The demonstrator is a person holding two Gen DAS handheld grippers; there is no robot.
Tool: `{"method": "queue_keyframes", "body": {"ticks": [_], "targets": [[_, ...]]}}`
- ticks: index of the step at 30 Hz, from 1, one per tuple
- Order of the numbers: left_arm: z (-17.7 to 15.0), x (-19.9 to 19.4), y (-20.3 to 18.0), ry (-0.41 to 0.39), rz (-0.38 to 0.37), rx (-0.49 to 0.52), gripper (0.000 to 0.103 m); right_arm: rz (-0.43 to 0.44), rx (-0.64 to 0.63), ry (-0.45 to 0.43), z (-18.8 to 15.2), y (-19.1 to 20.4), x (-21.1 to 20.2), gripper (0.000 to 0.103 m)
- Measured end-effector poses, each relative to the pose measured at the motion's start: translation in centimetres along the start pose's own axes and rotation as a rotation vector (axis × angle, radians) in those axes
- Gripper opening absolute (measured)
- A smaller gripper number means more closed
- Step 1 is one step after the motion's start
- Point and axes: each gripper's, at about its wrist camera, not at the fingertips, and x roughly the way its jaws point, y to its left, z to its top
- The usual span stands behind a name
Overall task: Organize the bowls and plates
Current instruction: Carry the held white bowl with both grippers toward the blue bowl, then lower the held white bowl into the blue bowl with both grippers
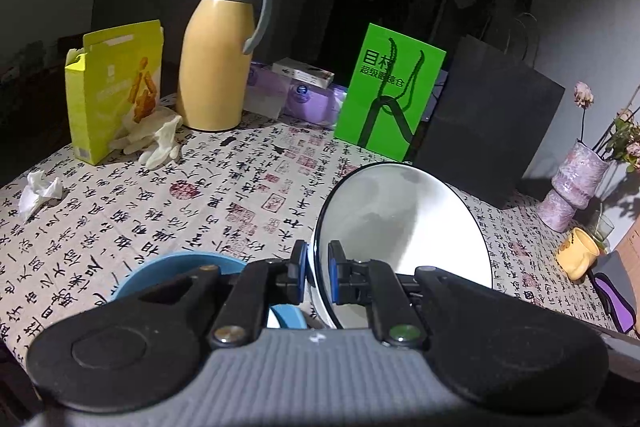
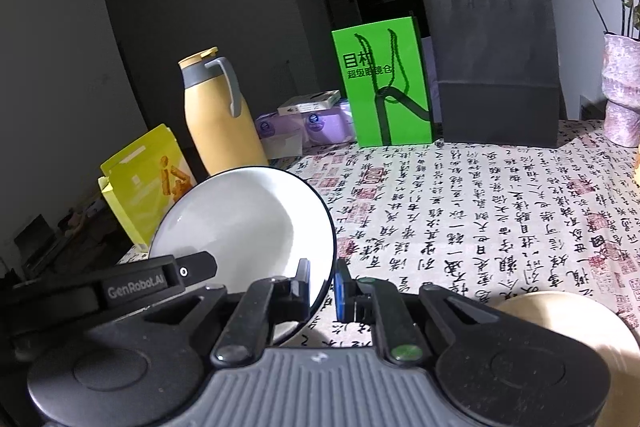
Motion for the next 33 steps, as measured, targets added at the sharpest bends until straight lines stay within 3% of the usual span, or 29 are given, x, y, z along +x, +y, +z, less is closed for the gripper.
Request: {"method": "queue_keyframes", "body": {"ticks": [33], "targets": [[-0.9,-1.0,7.0,0.029,0.07,-0.08,0.011,0.071,-0.068,0.08,-2.0,5.8,2.6,0.011]]}}
